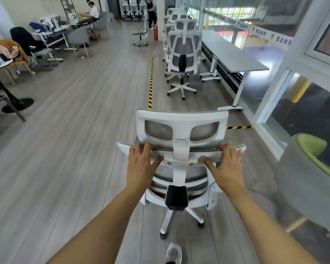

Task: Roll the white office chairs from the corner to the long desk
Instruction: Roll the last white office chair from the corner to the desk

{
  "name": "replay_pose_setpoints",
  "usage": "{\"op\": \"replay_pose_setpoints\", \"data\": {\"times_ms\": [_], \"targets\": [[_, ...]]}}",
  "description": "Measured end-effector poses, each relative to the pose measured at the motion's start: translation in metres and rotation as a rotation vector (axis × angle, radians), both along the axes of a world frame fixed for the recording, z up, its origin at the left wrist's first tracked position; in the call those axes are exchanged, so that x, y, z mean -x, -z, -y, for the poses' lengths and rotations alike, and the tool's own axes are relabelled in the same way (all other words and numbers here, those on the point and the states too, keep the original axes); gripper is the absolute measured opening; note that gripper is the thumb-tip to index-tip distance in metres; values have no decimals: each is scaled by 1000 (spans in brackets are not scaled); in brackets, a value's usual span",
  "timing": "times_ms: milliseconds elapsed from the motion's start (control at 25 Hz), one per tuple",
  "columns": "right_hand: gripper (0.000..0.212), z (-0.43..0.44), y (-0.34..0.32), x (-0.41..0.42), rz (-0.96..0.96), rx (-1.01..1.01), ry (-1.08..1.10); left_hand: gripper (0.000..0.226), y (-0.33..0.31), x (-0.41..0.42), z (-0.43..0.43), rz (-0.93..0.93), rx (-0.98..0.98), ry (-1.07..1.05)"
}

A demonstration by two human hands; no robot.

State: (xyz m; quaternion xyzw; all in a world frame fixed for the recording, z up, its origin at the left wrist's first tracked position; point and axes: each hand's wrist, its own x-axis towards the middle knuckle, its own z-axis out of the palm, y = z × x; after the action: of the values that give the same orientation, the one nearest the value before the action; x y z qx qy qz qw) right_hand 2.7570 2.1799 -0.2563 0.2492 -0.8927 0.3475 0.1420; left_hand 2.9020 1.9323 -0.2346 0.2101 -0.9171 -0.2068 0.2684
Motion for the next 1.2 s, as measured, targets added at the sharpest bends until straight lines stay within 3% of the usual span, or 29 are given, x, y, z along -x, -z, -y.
{"op": "replay_pose_setpoints", "data": {"times_ms": [240,800,1200], "targets": [[69,109,6,160,23,17,31,36,-7,173,112,68,-44,53],[61,311,0,564,-31,-31,106,34,3,594,320,0,-178,76],[61,417,-9,843,53,20,129,26,-3,881,439,11,-147,175]]}}
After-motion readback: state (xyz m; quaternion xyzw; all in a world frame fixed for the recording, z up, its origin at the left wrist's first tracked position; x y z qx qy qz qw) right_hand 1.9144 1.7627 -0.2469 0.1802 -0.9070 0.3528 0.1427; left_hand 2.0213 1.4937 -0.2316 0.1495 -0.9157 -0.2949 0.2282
